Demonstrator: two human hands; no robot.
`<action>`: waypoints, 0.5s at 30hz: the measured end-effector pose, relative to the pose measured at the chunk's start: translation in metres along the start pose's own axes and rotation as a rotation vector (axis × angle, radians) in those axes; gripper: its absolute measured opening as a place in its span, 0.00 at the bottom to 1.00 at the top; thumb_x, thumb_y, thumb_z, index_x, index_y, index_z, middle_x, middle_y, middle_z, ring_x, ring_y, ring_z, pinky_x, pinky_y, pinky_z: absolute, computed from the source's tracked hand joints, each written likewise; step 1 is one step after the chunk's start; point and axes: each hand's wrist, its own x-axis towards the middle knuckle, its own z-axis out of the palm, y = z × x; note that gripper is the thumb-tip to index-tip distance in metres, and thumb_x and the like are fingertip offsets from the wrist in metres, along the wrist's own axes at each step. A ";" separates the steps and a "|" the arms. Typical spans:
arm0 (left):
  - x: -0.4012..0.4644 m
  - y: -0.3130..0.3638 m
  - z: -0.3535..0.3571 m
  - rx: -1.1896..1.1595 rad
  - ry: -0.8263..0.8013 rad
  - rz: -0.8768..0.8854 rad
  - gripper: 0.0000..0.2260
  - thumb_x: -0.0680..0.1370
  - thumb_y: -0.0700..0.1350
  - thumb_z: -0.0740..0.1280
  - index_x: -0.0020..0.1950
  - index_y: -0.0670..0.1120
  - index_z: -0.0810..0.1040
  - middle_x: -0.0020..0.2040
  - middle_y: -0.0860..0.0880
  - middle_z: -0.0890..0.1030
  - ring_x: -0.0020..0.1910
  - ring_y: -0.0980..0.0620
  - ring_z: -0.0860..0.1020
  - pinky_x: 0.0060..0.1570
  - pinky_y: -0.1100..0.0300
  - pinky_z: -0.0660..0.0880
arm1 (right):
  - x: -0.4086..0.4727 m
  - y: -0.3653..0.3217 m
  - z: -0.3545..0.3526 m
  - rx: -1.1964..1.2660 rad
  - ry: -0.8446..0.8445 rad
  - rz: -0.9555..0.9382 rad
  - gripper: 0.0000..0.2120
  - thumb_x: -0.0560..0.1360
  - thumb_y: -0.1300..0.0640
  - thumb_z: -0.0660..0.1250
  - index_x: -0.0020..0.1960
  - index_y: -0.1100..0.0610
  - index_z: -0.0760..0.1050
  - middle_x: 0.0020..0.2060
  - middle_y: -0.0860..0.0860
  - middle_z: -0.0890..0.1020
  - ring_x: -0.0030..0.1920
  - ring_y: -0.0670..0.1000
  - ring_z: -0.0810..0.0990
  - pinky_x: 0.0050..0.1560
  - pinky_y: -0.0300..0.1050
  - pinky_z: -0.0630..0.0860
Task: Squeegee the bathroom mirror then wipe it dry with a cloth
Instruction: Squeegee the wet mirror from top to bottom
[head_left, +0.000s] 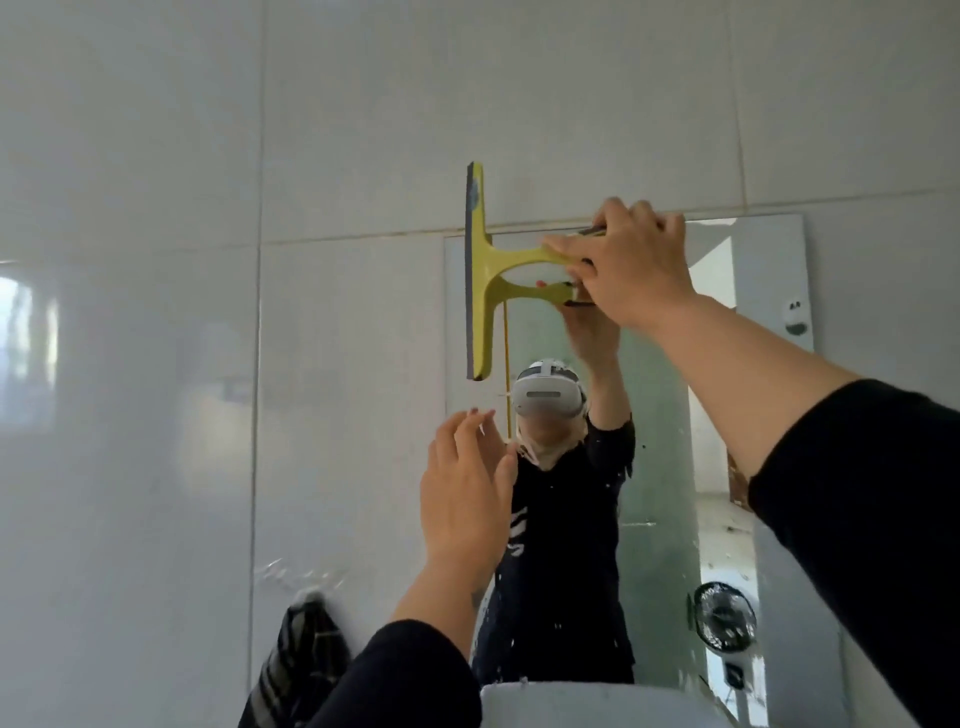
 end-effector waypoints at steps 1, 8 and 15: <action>0.000 -0.002 0.005 0.017 -0.027 -0.024 0.22 0.78 0.52 0.63 0.71 0.50 0.63 0.72 0.52 0.63 0.68 0.52 0.66 0.65 0.54 0.70 | 0.006 -0.003 0.002 0.003 0.002 -0.004 0.18 0.80 0.51 0.57 0.67 0.35 0.68 0.57 0.53 0.74 0.58 0.58 0.69 0.55 0.53 0.61; 0.002 0.000 0.034 0.130 -0.140 -0.130 0.39 0.76 0.64 0.60 0.77 0.51 0.44 0.78 0.48 0.38 0.77 0.48 0.42 0.76 0.51 0.48 | 0.029 -0.024 0.023 0.029 -0.047 0.003 0.21 0.82 0.53 0.53 0.69 0.31 0.61 0.58 0.52 0.73 0.58 0.57 0.68 0.54 0.54 0.62; 0.005 0.006 0.050 0.206 -0.180 -0.190 0.49 0.72 0.65 0.65 0.76 0.50 0.35 0.77 0.45 0.32 0.76 0.45 0.34 0.75 0.50 0.43 | 0.037 -0.017 0.031 -0.018 -0.101 -0.012 0.22 0.82 0.53 0.53 0.71 0.32 0.59 0.56 0.57 0.71 0.59 0.59 0.67 0.57 0.55 0.62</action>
